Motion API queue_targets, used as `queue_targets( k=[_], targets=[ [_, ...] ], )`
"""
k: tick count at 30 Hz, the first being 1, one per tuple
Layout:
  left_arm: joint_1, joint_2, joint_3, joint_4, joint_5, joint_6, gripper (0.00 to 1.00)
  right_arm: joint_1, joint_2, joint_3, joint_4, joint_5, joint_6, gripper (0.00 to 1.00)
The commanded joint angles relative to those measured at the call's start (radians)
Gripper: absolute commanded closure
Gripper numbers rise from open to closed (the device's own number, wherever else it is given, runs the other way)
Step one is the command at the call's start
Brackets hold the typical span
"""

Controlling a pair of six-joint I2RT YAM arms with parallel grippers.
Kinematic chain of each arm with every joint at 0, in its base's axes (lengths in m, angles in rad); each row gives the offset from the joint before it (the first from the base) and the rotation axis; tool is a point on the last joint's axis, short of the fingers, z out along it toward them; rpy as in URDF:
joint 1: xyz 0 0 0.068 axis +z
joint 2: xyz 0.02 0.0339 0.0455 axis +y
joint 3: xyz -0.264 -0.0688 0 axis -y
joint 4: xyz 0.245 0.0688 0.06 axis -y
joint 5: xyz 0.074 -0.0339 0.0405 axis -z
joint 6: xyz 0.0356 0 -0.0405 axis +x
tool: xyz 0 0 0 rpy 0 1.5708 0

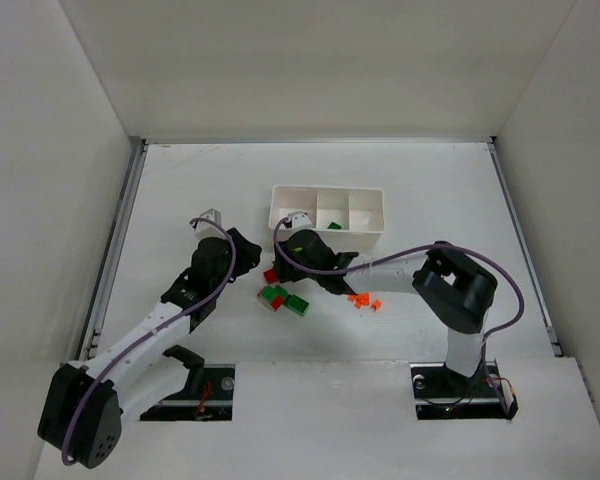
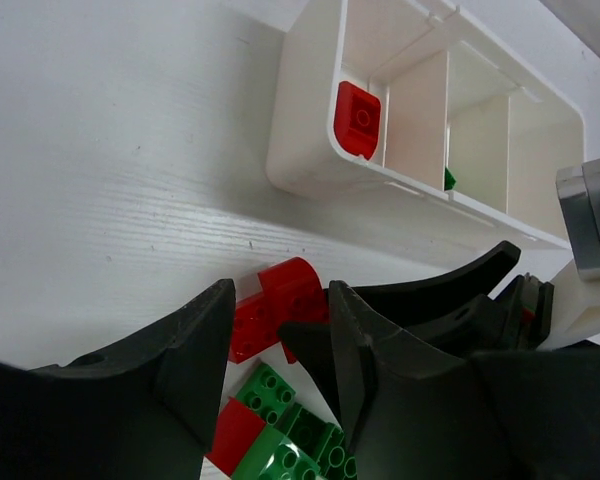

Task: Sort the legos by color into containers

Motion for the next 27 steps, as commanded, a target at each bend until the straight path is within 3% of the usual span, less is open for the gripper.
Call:
queue_targets(
  k=[1, 5, 10, 12, 21, 27],
  targets=[
    [0.018, -0.040, -0.020, 0.006, 0.043, -0.021, 0.61, 0.013, 0.018, 0.055, -0.044, 0.058, -0.017, 0.48],
    [0.028, -0.052, -0.028, -0.002, 0.051, -0.026, 0.61, 0.013, 0.029, 0.070, -0.080, 0.095, -0.026, 0.48],
    [0.030, -0.066, -0.027, -0.011, 0.051, -0.026, 0.61, 0.014, 0.014, 0.066, -0.074, 0.118, -0.022, 0.71],
    [0.030, -0.075, -0.016, -0.020, 0.053, -0.024, 0.60, 0.016, -0.020, 0.061, -0.067, 0.122, -0.016, 0.75],
    [0.038, -0.115, 0.074, -0.048, 0.114, -0.033, 0.58, 0.014, -0.234, 0.030, -0.056, 0.116, -0.039, 0.76],
    [0.038, -0.097, 0.099, 0.007, 0.183, -0.088, 0.55, -0.018, -0.287, 0.023, -0.048, 0.075, -0.034, 0.76]
  ],
)
